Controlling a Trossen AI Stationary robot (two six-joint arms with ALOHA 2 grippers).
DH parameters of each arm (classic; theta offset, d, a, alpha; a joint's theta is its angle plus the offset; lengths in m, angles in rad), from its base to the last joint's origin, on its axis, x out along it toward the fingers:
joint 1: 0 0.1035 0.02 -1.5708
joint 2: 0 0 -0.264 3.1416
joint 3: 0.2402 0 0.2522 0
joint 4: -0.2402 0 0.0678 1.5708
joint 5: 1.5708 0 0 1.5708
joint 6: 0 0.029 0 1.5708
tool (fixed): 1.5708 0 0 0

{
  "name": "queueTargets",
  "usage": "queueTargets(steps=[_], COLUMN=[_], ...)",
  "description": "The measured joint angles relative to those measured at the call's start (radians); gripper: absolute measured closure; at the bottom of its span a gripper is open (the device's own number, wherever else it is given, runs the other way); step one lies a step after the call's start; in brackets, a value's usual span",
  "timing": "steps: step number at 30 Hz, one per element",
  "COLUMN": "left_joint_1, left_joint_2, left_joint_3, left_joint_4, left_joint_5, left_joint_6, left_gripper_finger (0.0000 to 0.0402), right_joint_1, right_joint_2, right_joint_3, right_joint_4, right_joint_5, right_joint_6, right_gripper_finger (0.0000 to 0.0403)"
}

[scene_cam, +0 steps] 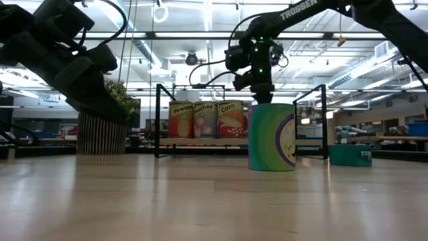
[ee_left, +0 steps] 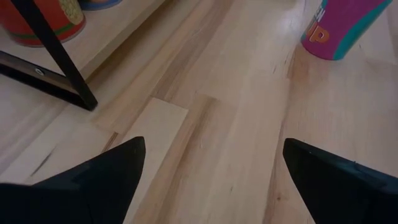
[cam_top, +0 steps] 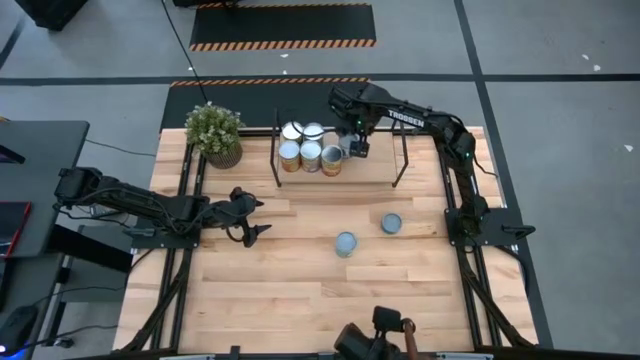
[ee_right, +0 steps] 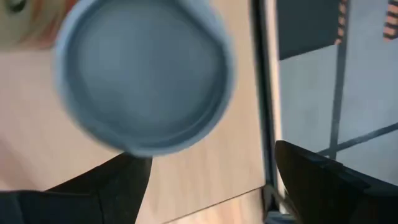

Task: Pick and place cans onto a shelf
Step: Put the canned mixed vegetables on the shelf, then put the canned chicken soup on the shelf

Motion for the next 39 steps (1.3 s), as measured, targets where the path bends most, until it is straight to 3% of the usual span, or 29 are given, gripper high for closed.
queueTargets(steps=[10, 18, 28, 34, 39], left_joint_1=[0.000, 0.000, 0.000, 0.000, 0.000], left_joint_2=[0.000, 0.000, 0.000, 0.000, 0.000], left_joint_3=[0.000, 0.000, 0.000, 0.000, 0.000], left_joint_4=[0.000, -0.001, -0.001, -0.004, -0.011], left_joint_5=[0.000, 0.000, 0.000, 0.000, 0.000], left_joint_6=[0.000, 0.002, 0.000, 0.001, 0.000], left_gripper_finger=[0.0014, 0.0014, 0.0014, 0.0014, 0.0014], right_joint_1=[-0.006, -0.030, -0.045, -0.028, -0.030], right_joint_2=[0.000, -0.002, -0.002, -0.005, -0.011], right_joint_3=[-0.003, -0.003, -0.003, -0.003, -0.003], right_joint_4=[0.127, 0.162, 0.272, 0.263, 0.132], right_joint_5=[-0.081, 0.078, -0.109, -0.030, 0.061], right_joint_6=[-0.009, -0.007, 0.004, -0.008, 0.019], right_gripper_finger=[0.0060, 0.0061, 0.0061, 0.0061, 0.0061])
